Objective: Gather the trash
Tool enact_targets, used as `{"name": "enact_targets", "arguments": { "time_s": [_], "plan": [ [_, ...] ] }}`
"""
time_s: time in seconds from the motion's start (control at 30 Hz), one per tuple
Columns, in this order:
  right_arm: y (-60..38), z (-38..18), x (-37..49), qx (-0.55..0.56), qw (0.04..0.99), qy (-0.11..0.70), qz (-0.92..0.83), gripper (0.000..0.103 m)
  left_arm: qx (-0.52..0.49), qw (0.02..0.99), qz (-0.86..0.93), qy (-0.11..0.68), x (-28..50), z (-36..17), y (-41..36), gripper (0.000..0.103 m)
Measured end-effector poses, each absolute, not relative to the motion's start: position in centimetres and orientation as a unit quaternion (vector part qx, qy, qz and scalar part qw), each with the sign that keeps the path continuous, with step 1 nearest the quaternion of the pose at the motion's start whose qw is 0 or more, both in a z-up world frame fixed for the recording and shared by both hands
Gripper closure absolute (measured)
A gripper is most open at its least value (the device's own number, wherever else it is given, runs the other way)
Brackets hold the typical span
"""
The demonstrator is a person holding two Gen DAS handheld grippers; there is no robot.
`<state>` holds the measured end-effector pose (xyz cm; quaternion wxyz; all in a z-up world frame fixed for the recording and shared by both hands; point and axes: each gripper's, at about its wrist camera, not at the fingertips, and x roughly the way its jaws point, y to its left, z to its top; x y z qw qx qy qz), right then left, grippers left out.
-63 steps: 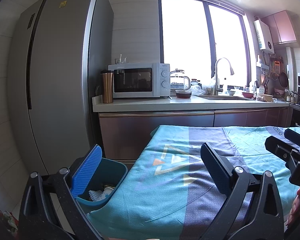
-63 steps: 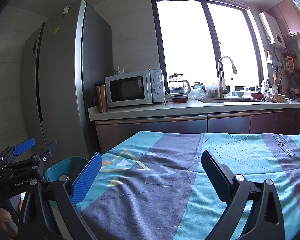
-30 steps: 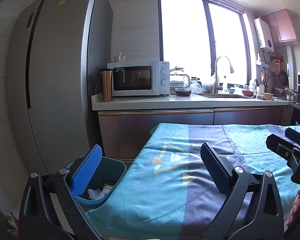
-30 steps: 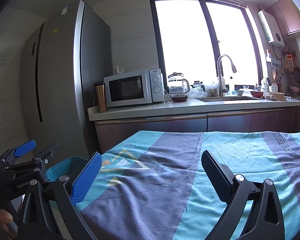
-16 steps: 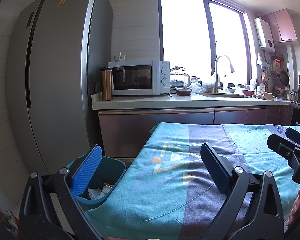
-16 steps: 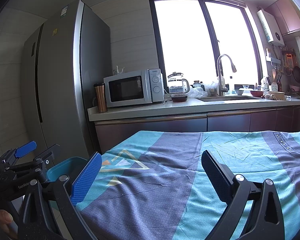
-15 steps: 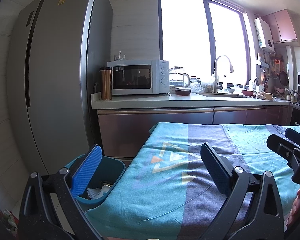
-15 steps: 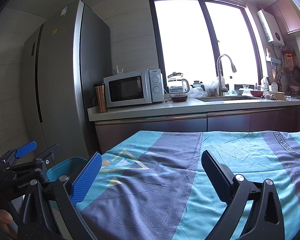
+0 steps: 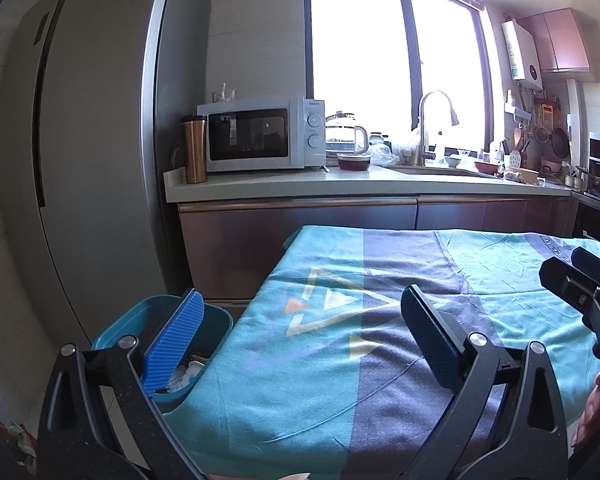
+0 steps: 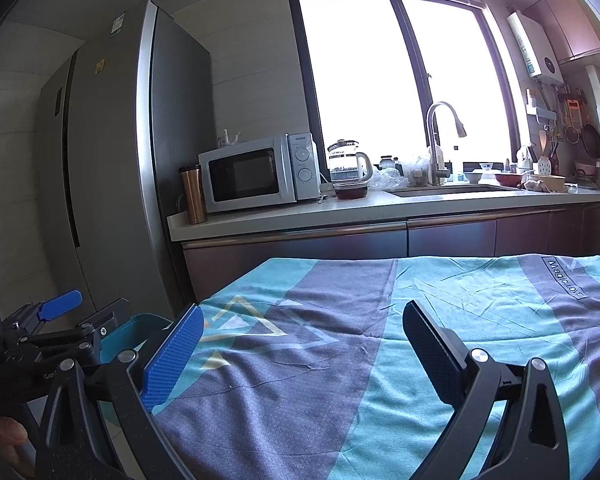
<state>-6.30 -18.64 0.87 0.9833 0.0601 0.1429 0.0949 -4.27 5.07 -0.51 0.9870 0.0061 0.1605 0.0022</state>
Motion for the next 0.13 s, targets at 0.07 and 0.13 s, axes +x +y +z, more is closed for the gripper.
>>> {"name": "enact_targets", "arguments": {
  "time_s": [0.07, 0.13],
  "plan": [
    [-19.5, 0.7, -5.9, 0.062, 0.983, 0.151, 0.086, 0.006, 0.002, 0.983, -0.013, 0.182, -2.9, -0.9, 4.6, 0.006],
    [-20.9, 0.5, -5.3, 0.062, 0.982, 0.164, 0.069, 0.006, 0.002, 0.977, -0.032, 0.211, -1.0, -1.4, 3.9, 0.006]
  ]
}}
